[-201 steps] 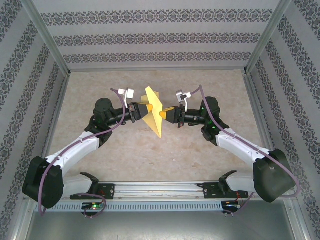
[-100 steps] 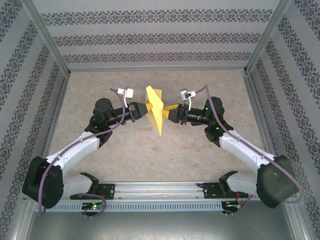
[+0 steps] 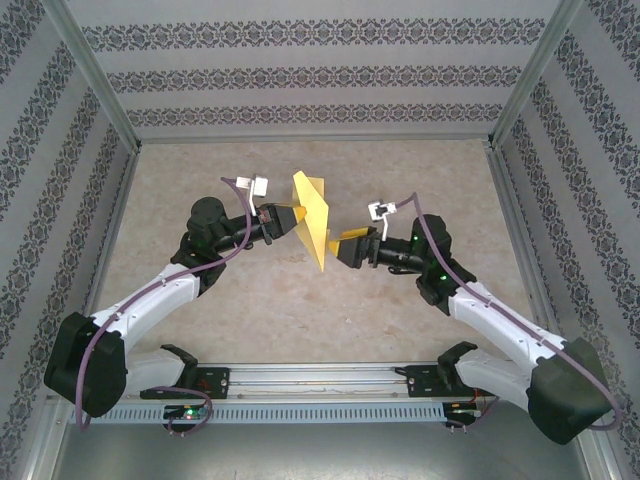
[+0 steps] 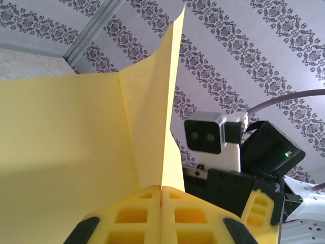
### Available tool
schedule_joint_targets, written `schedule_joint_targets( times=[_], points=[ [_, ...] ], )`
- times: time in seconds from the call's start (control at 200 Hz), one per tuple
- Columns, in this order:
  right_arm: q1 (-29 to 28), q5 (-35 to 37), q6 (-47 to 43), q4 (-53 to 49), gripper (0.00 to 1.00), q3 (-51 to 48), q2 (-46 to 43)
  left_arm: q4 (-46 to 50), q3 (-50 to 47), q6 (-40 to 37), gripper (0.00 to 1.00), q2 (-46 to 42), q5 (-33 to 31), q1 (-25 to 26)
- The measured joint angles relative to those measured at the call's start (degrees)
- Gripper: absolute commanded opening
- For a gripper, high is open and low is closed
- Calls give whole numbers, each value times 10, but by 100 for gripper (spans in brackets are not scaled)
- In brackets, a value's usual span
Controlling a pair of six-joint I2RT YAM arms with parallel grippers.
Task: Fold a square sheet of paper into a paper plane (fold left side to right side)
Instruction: Turn over the paper at the center of the table.
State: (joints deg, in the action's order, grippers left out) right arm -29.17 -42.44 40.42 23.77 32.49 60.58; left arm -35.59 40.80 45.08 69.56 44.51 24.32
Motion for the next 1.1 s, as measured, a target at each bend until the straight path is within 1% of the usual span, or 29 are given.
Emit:
schedule_joint_targets(
  times=[0.095,0.205,0.625,0.695,0.764,0.809,0.939,1.099],
  points=[
    [-17,0,3,8,92,1,21,-1,0,0,3,0,0,6],
    [-22,3,13,25,85,4,45,-5,0,0,3,3,0,12],
    [-22,14,15,59,54,37,61,-42,0,22,3,24,0,20],
    [-22,16,14,59,46,38,61,-47,0,26,3,27,0,22],
    [-22,17,14,59,42,40,61,-53,0,30,3,30,0,23],
    [-22,20,12,58,37,41,61,-58,0,32,3,31,0,23],
    [-22,25,10,56,28,42,61,-63,0,33,6,32,0,23],
    [-22,26,2,54,18,42,61,-65,0,34,15,35,-4,23]
  ],
)
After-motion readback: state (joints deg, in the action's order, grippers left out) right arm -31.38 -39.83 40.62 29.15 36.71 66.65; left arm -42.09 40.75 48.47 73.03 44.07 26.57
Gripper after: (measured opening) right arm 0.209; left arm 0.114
